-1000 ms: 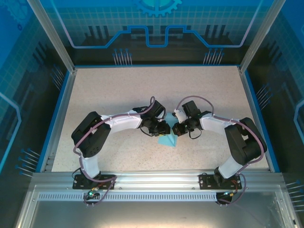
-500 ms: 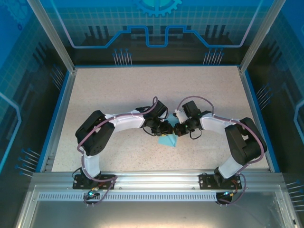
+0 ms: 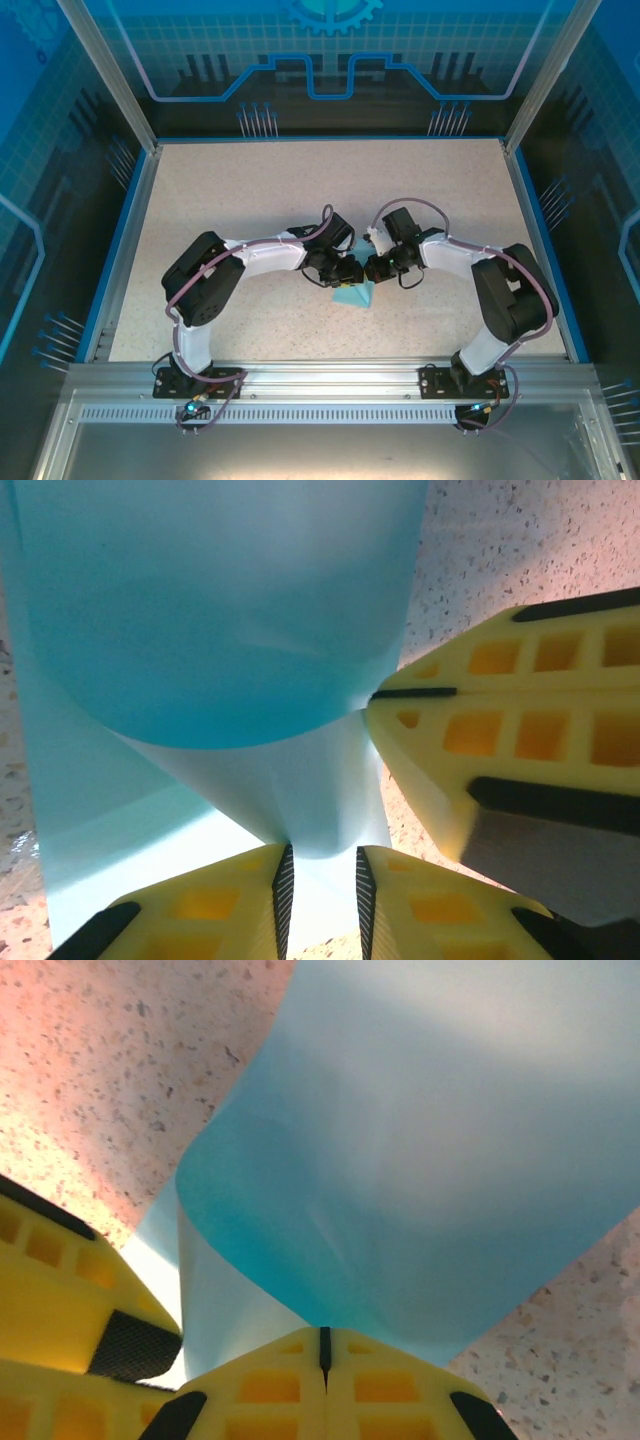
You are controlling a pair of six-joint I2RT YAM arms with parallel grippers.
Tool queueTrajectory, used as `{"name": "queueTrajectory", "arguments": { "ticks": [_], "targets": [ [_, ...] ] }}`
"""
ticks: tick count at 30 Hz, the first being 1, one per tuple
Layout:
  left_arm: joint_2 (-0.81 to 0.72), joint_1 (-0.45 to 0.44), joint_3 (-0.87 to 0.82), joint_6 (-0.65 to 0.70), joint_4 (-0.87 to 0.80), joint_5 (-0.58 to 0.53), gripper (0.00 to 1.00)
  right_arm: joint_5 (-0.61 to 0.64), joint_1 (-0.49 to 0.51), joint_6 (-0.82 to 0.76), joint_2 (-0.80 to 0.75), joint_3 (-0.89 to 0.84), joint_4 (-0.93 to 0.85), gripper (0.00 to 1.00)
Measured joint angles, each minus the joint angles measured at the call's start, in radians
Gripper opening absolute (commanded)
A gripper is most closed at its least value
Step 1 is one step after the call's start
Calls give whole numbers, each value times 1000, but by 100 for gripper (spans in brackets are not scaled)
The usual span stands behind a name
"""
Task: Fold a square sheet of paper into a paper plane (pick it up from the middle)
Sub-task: Fold the triangle a second time at the center of the table.
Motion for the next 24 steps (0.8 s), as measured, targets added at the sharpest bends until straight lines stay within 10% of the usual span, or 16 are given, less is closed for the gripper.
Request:
{"name": "queueTrajectory", "arguments": {
  "ticks": [24],
  "targets": [
    [10, -4, 18, 0, 2, 7, 28, 29, -3, 6, -14, 2, -18, 2]
  ]
}}
